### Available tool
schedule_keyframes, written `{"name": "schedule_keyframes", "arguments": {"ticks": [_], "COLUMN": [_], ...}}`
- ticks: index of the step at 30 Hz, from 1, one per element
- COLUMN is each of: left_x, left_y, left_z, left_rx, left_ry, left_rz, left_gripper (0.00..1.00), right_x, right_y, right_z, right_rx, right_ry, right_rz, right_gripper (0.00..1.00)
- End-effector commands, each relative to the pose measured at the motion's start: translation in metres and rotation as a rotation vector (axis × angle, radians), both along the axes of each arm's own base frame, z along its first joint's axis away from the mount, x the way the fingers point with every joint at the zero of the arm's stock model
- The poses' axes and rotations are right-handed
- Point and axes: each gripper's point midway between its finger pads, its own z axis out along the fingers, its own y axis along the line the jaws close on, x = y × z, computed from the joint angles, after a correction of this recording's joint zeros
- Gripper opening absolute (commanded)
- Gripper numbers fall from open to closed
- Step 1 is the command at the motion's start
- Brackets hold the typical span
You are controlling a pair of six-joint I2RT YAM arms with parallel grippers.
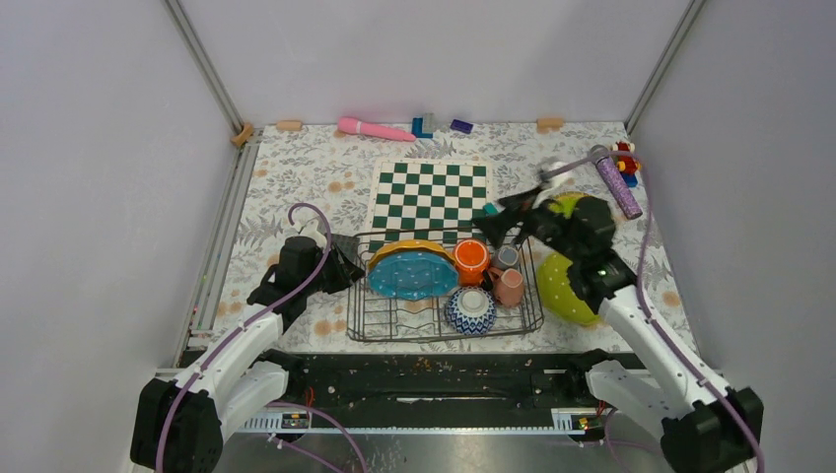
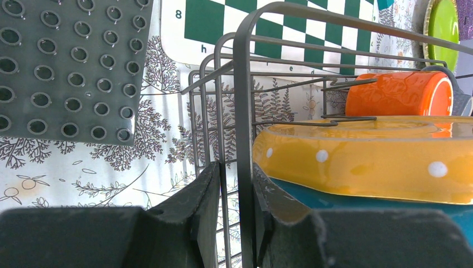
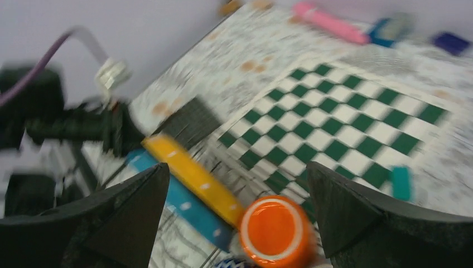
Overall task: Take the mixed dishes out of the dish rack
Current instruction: Pick up the plate from the dish rack.
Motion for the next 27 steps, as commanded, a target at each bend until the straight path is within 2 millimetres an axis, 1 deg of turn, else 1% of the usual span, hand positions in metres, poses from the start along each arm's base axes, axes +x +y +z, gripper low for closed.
{"name": "schedule_keyframes", "arguments": {"ticks": [1,2,5,9,12,14,15,18,20,27], "left_x": [-0.001,-0.001,-0.001,-0.001,-0.001,-0.001,-0.001,-0.001,-0.001,-0.001], "left_y": [0.002,0.002,0.002,0.002,0.002,0.002,0.002,0.002,0.003,0.004], "left_z": [0.001,0.001,0.002,0.001,0.001,0.001,0.001,0.001,0.001,0.0], "left_rx": [0.023,0.022,0.019,0.019,0.02,0.021,0.022,0.022,0.024,0.031], "left_ry": [-0.001,-0.001,-0.003,0.0,0.0,-0.001,-0.002,-0.001,-0.001,-0.003], "left_rz": [-0.008,-0.008,-0.011,-0.011,-0.011,-0.01,-0.01,-0.01,-0.007,-0.001], "left_gripper": [0.24,0.24,0.24,0.24,0.24,0.23,0.23,0.23,0.23,0.23], "right_x": [-0.047,-0.057,-0.075,-0.089,-0.098,-0.103,-0.104,-0.102,-0.105,-0.114], "right_y": [0.074,0.084,0.102,0.116,0.125,0.131,0.133,0.137,0.138,0.138], "right_z": [-0.01,-0.018,-0.03,-0.04,-0.045,-0.052,-0.053,-0.065,-0.069,-0.07], "right_rx": [-0.401,-0.441,-0.516,-0.593,-0.62,-0.632,-0.639,-0.672,-0.68,-0.669], "right_ry": [-0.222,-0.226,-0.265,-0.331,-0.329,-0.314,-0.312,-0.292,-0.295,-0.287], "right_rz": [0.365,0.437,0.566,0.664,0.736,0.79,0.804,0.834,0.869,0.911], "right_gripper": [1.0,0.99,1.0,1.0,1.0,1.0,1.0,1.0,1.0,1.0]}}
